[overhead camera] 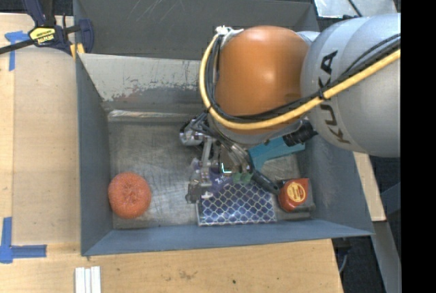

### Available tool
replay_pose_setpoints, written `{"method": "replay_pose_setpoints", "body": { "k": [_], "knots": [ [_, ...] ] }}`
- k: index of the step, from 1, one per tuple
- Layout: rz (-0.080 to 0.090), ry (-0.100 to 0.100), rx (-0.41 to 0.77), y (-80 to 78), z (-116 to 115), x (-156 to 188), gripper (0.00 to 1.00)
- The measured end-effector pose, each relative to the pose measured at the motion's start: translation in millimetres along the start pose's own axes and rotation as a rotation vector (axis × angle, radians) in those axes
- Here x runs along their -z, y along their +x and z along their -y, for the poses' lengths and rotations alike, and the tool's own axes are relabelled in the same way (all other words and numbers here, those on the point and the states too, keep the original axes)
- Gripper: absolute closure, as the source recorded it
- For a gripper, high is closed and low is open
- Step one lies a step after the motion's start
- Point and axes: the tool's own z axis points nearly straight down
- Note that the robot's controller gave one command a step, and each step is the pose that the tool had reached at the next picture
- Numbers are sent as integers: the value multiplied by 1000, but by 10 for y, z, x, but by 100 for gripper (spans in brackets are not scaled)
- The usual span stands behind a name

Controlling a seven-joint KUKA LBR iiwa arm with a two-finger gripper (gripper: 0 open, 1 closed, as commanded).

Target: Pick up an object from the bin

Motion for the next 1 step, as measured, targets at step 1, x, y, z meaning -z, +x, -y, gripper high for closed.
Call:
{"method": "replay_pose_setpoints", "body": {
  "k": [1],
  "knots": [
    [7,-2,-2,-15,5,33,0]
  ]
}}
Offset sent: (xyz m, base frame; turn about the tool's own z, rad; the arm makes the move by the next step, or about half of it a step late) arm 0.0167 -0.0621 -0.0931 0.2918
